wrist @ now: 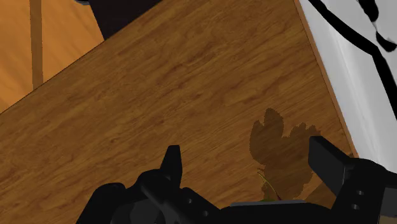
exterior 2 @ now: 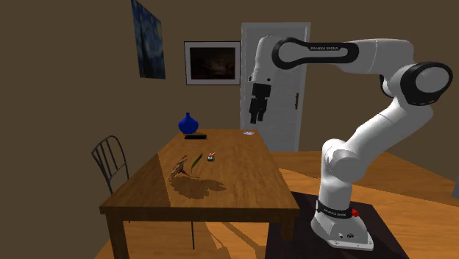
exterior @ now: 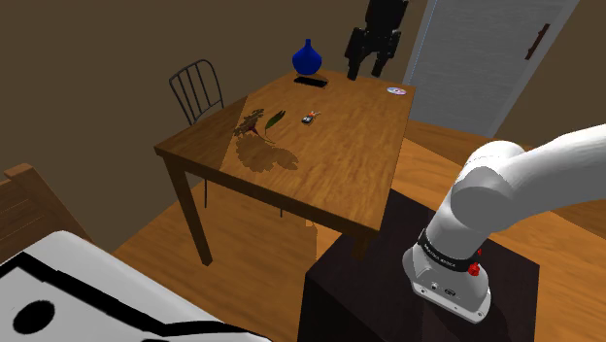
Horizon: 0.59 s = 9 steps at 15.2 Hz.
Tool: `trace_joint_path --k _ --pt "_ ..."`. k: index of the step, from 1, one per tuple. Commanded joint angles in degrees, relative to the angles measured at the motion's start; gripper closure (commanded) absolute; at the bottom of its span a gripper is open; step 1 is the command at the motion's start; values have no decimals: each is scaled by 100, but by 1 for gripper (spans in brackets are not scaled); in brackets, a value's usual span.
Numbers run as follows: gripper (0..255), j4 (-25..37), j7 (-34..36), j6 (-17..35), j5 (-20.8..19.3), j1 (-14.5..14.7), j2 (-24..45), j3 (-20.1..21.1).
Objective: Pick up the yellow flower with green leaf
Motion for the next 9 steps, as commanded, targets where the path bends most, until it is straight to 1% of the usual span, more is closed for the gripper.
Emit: trace_joint_path --k 1,5,9 --pt "0 0 0 0 0 0 0 0" --pt "0 43 1094 493 340 -99 546 478" --pt "0 260 2157 972 584 -211 1231 909"
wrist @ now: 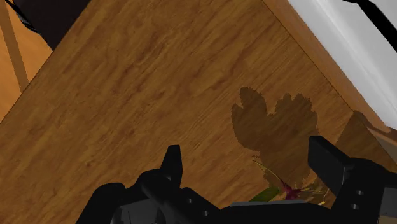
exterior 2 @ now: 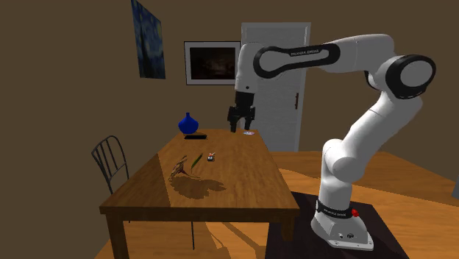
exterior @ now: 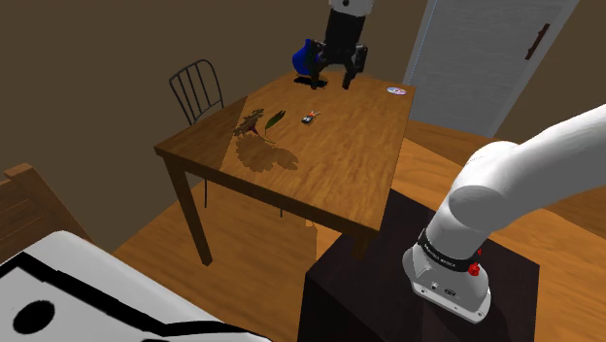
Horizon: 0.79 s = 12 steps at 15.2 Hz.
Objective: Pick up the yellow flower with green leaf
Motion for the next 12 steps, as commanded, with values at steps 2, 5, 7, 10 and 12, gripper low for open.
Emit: trace_joint_path --k 2,5,7,10,12 --pt "0 248 868 389 156 -80 615 349" --pt "0 573 1649 695 209 -178 1228 608" --pt "0 832 2167 875 201 -242 1657 756" --pt "0 1282 2943 1103 128 -319 2322 930" --pt "0 1619 3454 1222 47 -359 2775 1015"
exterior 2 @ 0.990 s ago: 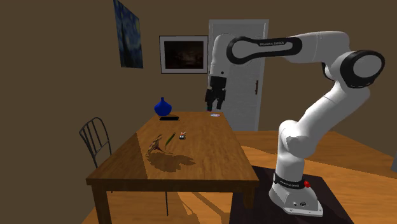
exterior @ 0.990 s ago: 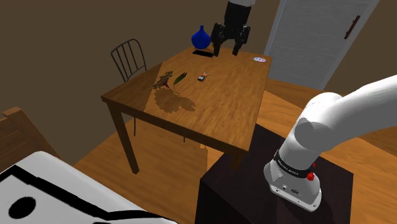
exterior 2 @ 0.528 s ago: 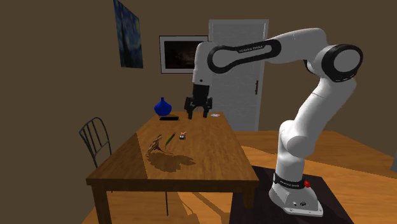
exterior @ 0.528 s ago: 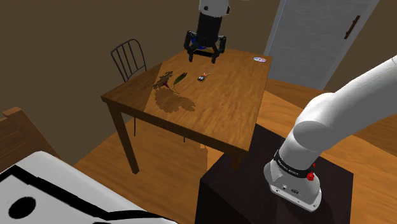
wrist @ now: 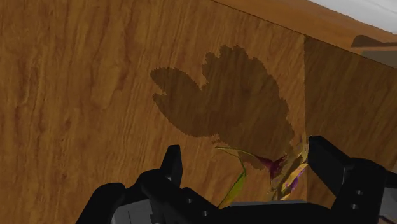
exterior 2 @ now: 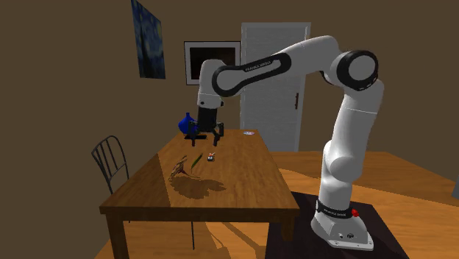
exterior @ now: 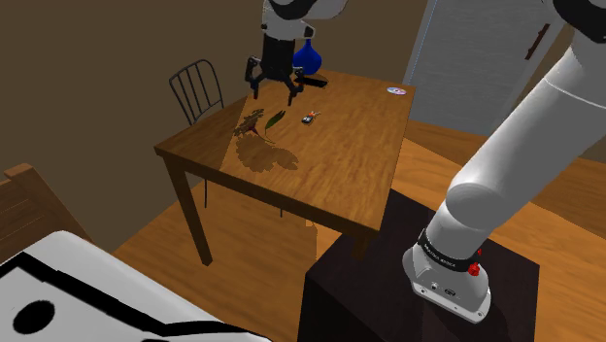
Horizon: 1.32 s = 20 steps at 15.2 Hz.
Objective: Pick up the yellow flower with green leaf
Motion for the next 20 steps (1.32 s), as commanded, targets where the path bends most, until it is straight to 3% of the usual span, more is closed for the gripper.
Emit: trace_joint_path --k 1,9,18,19,20 --pt "0 362 506 90 -85 -48 450 51" --pt "0 2015 2336 238 -478 29 2254 -10" --pt "0 1617 2320 775 -500 44 2396 -29" --pt "255 1610 2315 777 -498 41 2391 -30" --pt "255 1609 2315 778 -497 41 2390 -30"
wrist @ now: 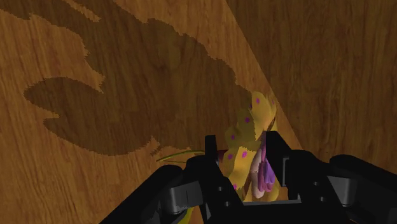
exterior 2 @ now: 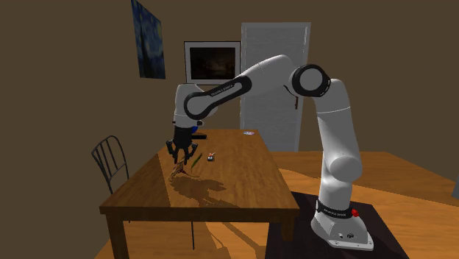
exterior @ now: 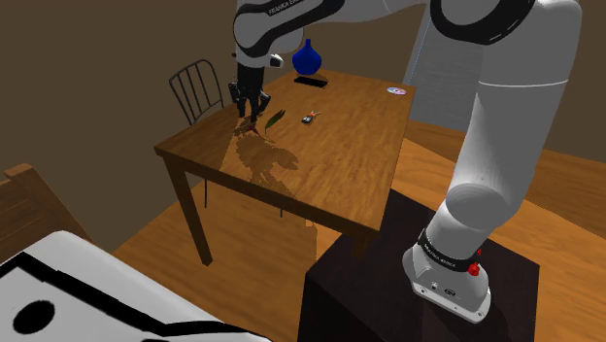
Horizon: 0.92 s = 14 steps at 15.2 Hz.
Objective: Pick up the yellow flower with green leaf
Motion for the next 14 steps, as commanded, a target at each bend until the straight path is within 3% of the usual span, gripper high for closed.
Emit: trace_joint_path --k 1,8,14 --pt "255 -5 -1 7 -1 -1 5 -1" --pt "255 0 5 4 -3 3 7 0" --pt "255 307 16 -419 18 -4 -112 8"
